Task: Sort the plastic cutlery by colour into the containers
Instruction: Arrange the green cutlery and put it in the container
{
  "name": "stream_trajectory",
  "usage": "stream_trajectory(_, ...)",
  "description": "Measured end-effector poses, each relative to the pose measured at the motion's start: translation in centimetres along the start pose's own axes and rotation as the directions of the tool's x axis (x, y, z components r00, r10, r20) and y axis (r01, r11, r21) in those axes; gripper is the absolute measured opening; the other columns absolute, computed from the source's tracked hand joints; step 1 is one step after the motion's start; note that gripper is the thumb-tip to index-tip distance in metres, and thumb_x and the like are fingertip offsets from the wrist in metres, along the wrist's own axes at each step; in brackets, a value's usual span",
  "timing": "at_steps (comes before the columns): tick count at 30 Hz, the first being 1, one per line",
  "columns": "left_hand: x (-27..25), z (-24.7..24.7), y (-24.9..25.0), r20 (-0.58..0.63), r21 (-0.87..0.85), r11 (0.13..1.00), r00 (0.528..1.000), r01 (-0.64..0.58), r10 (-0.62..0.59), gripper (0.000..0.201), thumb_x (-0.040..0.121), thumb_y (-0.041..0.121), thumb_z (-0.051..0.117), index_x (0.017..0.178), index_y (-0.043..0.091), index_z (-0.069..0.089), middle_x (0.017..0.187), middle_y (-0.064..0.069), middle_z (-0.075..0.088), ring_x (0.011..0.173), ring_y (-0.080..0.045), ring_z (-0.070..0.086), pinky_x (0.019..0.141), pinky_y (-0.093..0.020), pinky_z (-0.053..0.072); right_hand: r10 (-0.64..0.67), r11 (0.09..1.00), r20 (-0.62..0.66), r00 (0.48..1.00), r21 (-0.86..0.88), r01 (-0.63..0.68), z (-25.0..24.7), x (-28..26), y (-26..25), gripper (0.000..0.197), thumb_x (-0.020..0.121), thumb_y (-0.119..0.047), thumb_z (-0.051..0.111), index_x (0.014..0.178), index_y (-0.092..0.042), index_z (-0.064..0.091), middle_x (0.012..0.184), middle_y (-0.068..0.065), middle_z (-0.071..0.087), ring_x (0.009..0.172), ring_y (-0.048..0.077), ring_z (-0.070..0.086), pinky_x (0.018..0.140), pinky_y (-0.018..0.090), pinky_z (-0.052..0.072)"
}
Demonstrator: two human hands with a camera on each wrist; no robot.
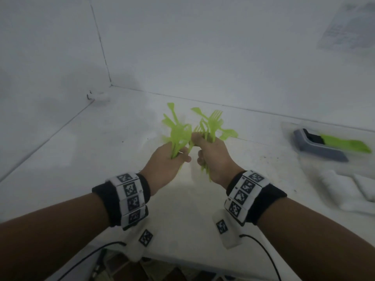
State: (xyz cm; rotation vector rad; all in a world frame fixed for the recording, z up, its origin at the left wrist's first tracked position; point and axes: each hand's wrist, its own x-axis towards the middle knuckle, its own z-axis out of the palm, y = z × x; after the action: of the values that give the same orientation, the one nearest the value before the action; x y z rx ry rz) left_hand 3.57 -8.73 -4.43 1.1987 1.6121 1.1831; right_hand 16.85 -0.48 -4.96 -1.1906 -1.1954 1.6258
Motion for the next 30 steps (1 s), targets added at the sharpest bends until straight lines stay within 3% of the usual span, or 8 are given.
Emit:
stream_trajectory(4,0.2,2.7,1.0,-0.038,-0.142,0.986,0.995,0.086,-0.092,0.03,0.103,0.03,0.052,0.124,0.013,0.04,0.096,-0.003,0.054,0.067,-0.015,0.044,0.066,-0.032,0.037,-0.048,0.999,-0.204,0.978,-0.009,0.047,-4.1,0.0,-0.6,0.016,0.098,-0.03,0.07,0.1,-0.015,0.077,0.081,-0.002,0.059,0.051,0.009,0.033,0.052,0.028,0.032)
stream_trajectory(7,1.0,4.2,1.7,-0.004,-0.193,0.974,0.992,0.123,-0.126,0.023,0.105,0.03,0.044,0.116,0.009,0.042,0.103,-0.002,0.057,0.063,-0.015,0.04,0.06,-0.029,0.036,-0.039,0.997,-0.259,0.965,0.053,0.055,-7.3,0.0,-1.0,0.019,0.094,-0.029,0.076,0.097,-0.01,0.076,0.083,0.01,0.054,0.049,0.011,0.026,0.05,0.03,0.026)
stream_trajectory(10,1.8,5.8,2.3,-0.016,-0.165,0.984,0.998,0.064,-0.068,0.017,0.106,0.027,0.047,0.093,0.016,0.041,0.096,-0.003,0.059,0.062,-0.015,0.043,0.06,-0.028,0.039,-0.043,0.991,-0.216,0.975,0.118,0.07,-9.0,-0.5,-1.2,0.028,0.09,-0.03,0.08,0.101,-0.005,0.074,0.095,0.011,0.046,0.05,0.012,0.026,0.05,0.031,0.026)
stream_trajectory(14,2.6,8.1,2.9,-0.038,-0.056,0.998,0.999,-0.018,0.015,0.026,0.1,0.017,0.059,0.086,0.018,0.037,0.092,-0.013,0.062,0.064,-0.018,0.059,0.069,-0.039,0.048,-0.065,0.987,-0.125,0.99,0.136,0.082,-10.1,-1.3,-1.6,0.037,0.09,-0.03,0.08,0.108,0.002,0.073,0.097,0.01,0.043,0.052,0.013,0.027,0.049,0.028,0.028)
stream_trajectory(17,2.6,10.4,3.6,-0.023,-0.136,0.991,1.0,-0.009,0.006,0.021,0.101,0.011,0.057,0.088,0.01,0.041,0.097,-0.019,0.068,0.069,-0.017,0.066,0.062,-0.03,0.053,-0.067,0.988,-0.101,0.993,0.129,0.08,-11.2,-1.8,-2.1,0.016,0.092,-0.026,0.078,0.088,-0.012,0.072,0.082,0.011,0.039,0.052,0.014,0.025,0.051,0.032,0.024)
stream_trajectory(20,2.2,12.8,4.6,0.022,-0.197,0.98,1.0,0.005,-0.001,0.017,0.103,0.014,0.056,0.103,-0.003,0.053,0.104,-0.018,0.072,0.081,-0.023,0.073,0.065,-0.026,0.057,-0.056,0.993,-0.107,0.993,0.099,0.066,-12.9,-2.3,-2.4,0.018,0.096,-0.024,0.074,0.085,-0.012,0.068,0.063,0.003,0.043,0.05,0.015,0.027,0.05,0.03,0.027)
stream_trajectory(26,0.8,16.2,6.3,0.084,-0.224,0.974,0.997,0.021,-0.002,0.017,0.106,0.02,0.053,0.11,0.006,0.06,0.101,-0.007,0.077,0.083,-0.026,0.077,0.07,-0.03,0.058,-0.067,0.994,-0.056,0.996,0.086,0.071,-16.3,-2.9,-2.3,0.019,0.098,-0.028,0.07,0.09,-0.011,0.071,0.069,0.002,0.054,0.05,0.013,0.034,0.049,0.026,0.032)
stream_trajectory(30,0.5,17.6,6.3,0.101,-0.188,0.982,0.995,0.017,0.003,0.027,0.107,0.023,0.051,0.114,-0.003,0.056,0.102,-0.011,0.077,0.083,-0.026,0.077,0.072,-0.034,0.059,-0.061,0.994,-0.065,0.996,0.087,0.066,-17.9,-3.2,-2.2,0.017,0.1,-0.027,0.067,0.09,-0.014,0.072,0.061,-0.006,0.055,0.049,0.011,0.036,0.05,0.025,0.033)
